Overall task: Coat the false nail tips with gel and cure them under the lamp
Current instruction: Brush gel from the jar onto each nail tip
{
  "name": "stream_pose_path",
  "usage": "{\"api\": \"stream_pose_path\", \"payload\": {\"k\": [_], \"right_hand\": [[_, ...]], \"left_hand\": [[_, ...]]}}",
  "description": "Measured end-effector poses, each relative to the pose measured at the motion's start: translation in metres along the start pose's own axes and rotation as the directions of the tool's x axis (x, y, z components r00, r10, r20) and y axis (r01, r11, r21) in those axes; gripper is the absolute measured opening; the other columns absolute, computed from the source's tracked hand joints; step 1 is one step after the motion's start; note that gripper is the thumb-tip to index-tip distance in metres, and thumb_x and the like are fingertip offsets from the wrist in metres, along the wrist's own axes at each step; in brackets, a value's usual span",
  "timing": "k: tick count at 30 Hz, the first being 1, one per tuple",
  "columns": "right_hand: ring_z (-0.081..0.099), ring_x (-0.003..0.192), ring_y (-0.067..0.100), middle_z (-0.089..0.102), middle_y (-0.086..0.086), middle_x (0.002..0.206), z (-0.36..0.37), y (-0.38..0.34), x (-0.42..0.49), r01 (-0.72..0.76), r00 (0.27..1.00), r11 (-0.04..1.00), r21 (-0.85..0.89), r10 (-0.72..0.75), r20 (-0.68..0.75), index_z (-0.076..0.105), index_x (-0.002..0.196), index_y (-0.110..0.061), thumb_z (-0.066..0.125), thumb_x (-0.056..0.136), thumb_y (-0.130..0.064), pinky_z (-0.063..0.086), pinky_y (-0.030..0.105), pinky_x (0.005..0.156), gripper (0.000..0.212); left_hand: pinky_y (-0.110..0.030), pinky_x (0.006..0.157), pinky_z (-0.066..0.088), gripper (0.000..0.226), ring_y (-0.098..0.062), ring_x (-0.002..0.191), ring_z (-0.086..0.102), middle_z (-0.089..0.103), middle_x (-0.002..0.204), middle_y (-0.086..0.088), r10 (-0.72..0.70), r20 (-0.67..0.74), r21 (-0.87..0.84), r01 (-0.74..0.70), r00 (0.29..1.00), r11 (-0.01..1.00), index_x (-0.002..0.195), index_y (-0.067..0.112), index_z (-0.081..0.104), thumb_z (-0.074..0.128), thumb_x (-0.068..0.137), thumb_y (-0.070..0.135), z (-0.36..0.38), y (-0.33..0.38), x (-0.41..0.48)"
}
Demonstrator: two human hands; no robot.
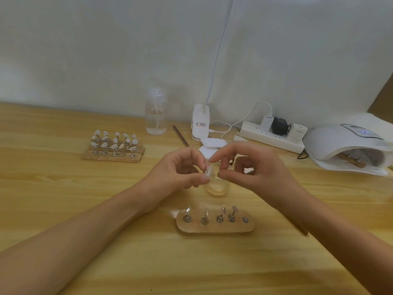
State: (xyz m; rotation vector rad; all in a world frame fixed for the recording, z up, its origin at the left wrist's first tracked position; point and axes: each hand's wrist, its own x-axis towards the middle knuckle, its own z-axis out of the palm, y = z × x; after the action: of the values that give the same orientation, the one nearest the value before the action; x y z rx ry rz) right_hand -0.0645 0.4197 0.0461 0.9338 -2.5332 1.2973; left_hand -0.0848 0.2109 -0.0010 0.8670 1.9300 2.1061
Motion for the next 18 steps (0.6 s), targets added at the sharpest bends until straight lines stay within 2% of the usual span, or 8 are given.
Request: {"api": "stream_pose_path", "payload": {"k": [5, 9, 13, 18], "right_hand": [[0.044, 0.058, 0.005, 0.062, -0.012, 0.079, 0.009, -0.005, 0.010, -0.061, 0.998, 0.993, 0.102, 0.059, 0.016, 0.075, 0.091, -0.027, 0.079, 0.080, -0.011, 0.042, 0.014, 0.056, 0.019], [0.039, 0.057, 0.004, 0.061, -0.017, 0.073, 0.011, -0.005, 0.010, -0.112, 0.994, 0.984, 0.142, 0.113, 0.001, 0.077, 0.088, -0.025, 0.078, 0.080, -0.014, 0.036, 0.011, 0.052, 0.013], [0.036, 0.056, 0.004, 0.056, -0.020, 0.064, 0.013, -0.006, 0.009, -0.155, 0.987, 0.964, 0.217, 0.160, -0.006, 0.075, 0.084, -0.024, 0.078, 0.074, -0.025, 0.033, 0.010, 0.049, 0.011], [0.038, 0.059, 0.008, 0.059, -0.014, 0.073, 0.014, -0.006, 0.008, -0.157, 0.987, 0.968, 0.194, 0.161, -0.003, 0.072, 0.082, -0.015, 0.081, 0.078, -0.019, 0.036, 0.012, 0.052, 0.010]], "left_hand": [[-0.017, 0.056, 0.043, 0.018, -0.006, 0.057, 0.052, 0.068, 0.074, 0.010, 0.017, -0.042, -0.045, -0.019, 0.999, 0.999, 0.078, 0.030, 0.062, 0.078, 0.071, 0.028, -0.003, -0.003, 0.001], [-0.016, 0.054, 0.043, 0.021, -0.006, 0.055, 0.052, 0.069, 0.070, 0.009, 0.021, -0.081, -0.056, -0.026, 0.997, 0.998, 0.080, 0.033, 0.060, 0.079, 0.071, 0.030, -0.004, -0.006, 0.001], [-0.014, 0.052, 0.042, 0.020, -0.007, 0.054, 0.053, 0.070, 0.070, 0.008, 0.021, -0.087, -0.050, -0.026, 0.996, 0.998, 0.080, 0.031, 0.060, 0.078, 0.072, 0.030, -0.005, -0.006, 0.001], [-0.015, 0.050, 0.041, 0.020, -0.008, 0.053, 0.054, 0.069, 0.069, 0.006, -0.002, -0.101, -0.031, -0.001, 0.995, 1.000, 0.082, 0.025, 0.059, 0.076, 0.076, 0.032, -0.004, -0.007, 0.002]]}}
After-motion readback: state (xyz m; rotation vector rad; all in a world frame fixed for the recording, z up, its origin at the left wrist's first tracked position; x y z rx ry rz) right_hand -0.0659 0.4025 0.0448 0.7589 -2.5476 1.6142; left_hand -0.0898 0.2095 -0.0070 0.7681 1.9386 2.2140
